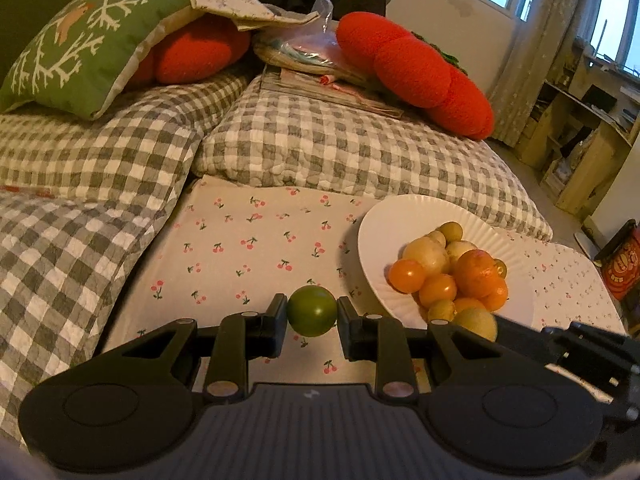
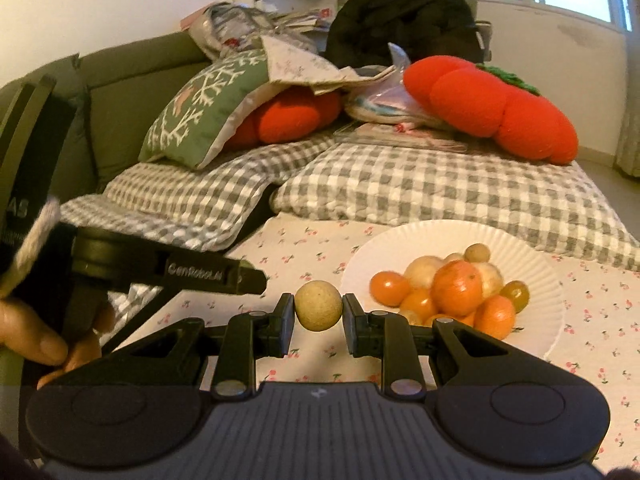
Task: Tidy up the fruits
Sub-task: 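Carry the lime and yellowish fruit over the plate and release them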
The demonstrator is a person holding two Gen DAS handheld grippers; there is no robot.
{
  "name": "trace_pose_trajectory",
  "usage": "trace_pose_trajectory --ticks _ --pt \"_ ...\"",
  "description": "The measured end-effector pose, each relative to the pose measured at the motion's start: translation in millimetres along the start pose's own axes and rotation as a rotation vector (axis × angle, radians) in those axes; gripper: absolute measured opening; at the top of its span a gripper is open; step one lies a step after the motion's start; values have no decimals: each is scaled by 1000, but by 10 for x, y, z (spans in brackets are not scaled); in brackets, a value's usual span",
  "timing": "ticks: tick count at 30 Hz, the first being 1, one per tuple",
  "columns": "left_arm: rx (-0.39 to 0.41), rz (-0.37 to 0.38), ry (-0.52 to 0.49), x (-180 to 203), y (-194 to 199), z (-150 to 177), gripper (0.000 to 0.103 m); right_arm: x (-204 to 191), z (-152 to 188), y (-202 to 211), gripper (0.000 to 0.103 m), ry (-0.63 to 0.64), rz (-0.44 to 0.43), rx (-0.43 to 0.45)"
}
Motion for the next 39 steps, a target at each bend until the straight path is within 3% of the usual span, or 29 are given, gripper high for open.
trace_pose_trajectory --ticks 11,19,28,36,39 --pt "39 -14 -66 308 -165 -202 20 413 -232 82 23 -107 69 43" --pt "2 36 3 555 -413 -300 20 894 -256 19 23 -222 137 49" --pt "-45 68 75 727 -790 -292 20 1357 -166 -213 23 -386 155 23" --pt "-51 97 132 816 -1056 -328 20 1541 -155 -300 23 -422 154 22" --pt "-56 74 113 810 -1143 -298 20 1618 -136 -345 23 -419 162 14"
Point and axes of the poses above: each gripper's, at about its wrist camera, not at the fingertips, and y roughly against the way its jaws point, x to its right, z to its underside, the point moved 5 cm from there along -y, roughly the way its jaws point, and after that the axes turned 12 degrees about x, right-handed, at the moved point
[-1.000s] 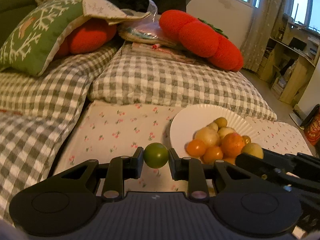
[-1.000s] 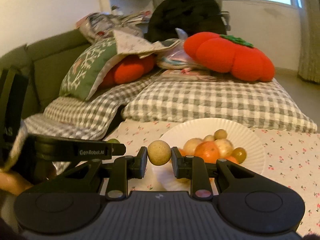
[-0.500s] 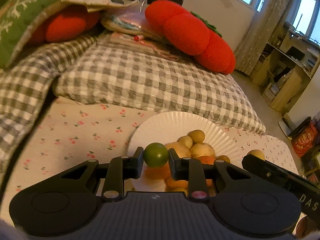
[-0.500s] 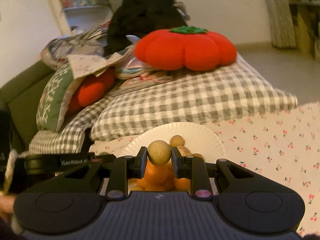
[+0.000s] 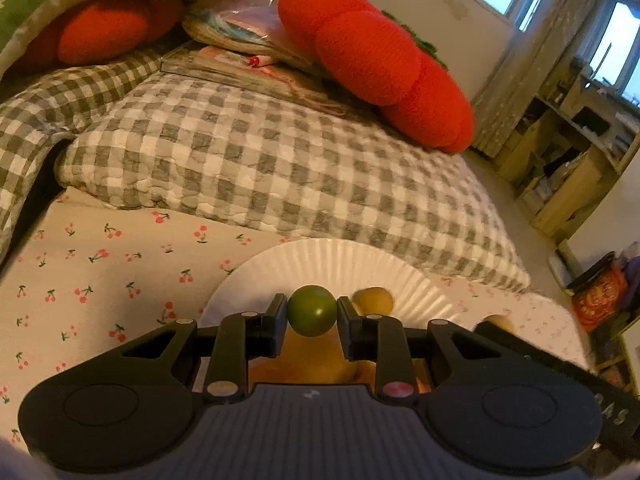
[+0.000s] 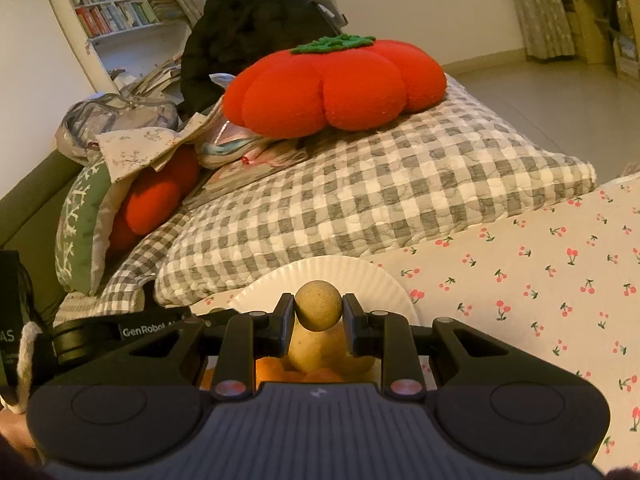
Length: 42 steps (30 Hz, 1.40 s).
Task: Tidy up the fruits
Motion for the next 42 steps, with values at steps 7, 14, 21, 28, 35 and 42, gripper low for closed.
trace_pose_trajectory --ticks 7,14,21,28,35,42 --pt "-18 -10 35 -147 -94 38 20 110 55 -163 23 22 37 -30" --pt "-16 1 31 -121 -105 40 21 98 107 -195 23 42 46 -45" --pt "-25 14 75 -185 -112 46 22 117 135 -217 25 36 57 -55" --pt "-26 10 76 -192 -93 43 22 101 90 -186 25 18 50 -40" --pt "-12 1 55 -142 -2 6 25 57 47 -145 25 11 47 -29" --pt "3 -81 -79 -55 119 -21 36 -90 54 -128 28 43 47 -43"
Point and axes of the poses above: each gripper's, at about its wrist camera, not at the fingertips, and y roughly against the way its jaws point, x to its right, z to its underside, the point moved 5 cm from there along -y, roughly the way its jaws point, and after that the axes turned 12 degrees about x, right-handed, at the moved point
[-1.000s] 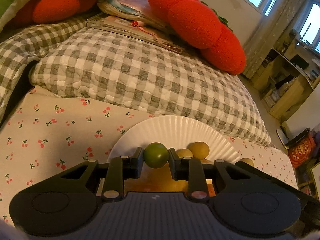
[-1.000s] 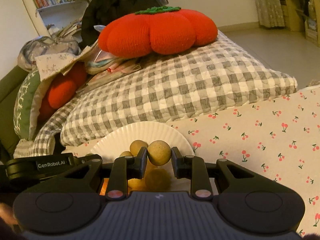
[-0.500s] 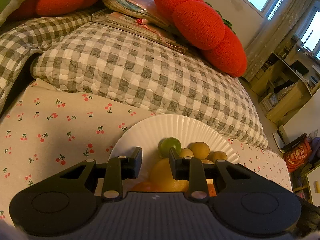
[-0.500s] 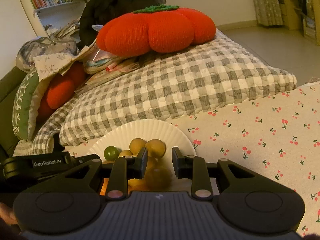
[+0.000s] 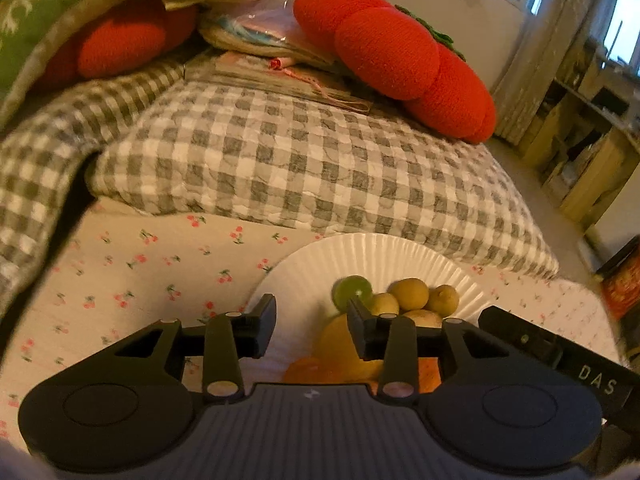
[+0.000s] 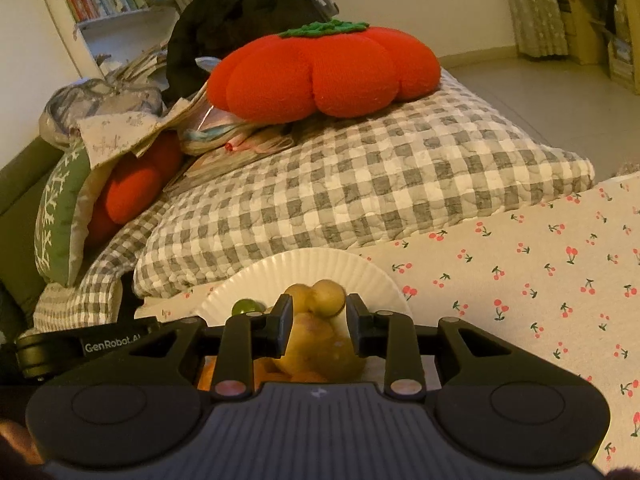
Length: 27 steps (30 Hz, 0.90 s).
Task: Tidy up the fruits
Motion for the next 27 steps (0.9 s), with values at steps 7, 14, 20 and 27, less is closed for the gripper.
trace_pose_trajectory --ticks 7,14,20,27 --pt "8 -29 -38 4 191 -76 43 -149 -33 100 30 29 -2 -8" --pt "-4 -56 -104 91 439 -72 53 -259 -66 353 38 60 21 -9" --pt "22 -82 -206 187 798 37 59 -343 12 667 43 55 32 -9" --pt "63 -92 -206 90 1262 169 60 -534 139 1089 56 155 55 0"
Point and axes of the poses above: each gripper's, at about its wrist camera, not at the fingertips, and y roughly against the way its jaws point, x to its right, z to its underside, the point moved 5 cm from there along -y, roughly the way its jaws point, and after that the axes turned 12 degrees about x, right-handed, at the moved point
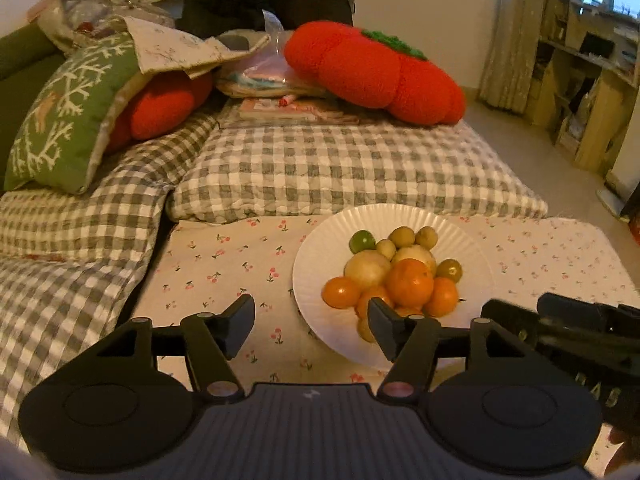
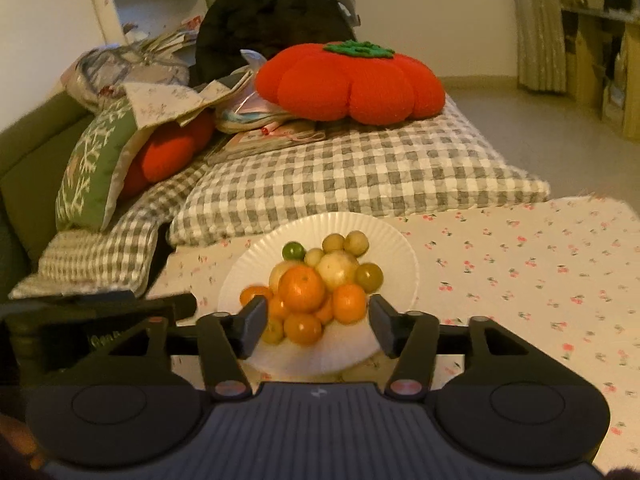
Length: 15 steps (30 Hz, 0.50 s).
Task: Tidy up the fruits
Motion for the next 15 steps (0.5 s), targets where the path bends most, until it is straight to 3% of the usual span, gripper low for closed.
trace_pose_trajectory --ticks 3,9,12,15 --pt "40 5 -1 -5 239 26 63 -50 -19 227 72 0 -11 33" --pt "90 -40 2 -28 648 141 82 -108 104 618 89 71 21 85" --pt "127 -72 -22 -38 876 224 84 -109 180 756 99 72 31 103" --pt "158 -88 -14 -85 1034 314 92 -135 255 909 103 70 23 122"
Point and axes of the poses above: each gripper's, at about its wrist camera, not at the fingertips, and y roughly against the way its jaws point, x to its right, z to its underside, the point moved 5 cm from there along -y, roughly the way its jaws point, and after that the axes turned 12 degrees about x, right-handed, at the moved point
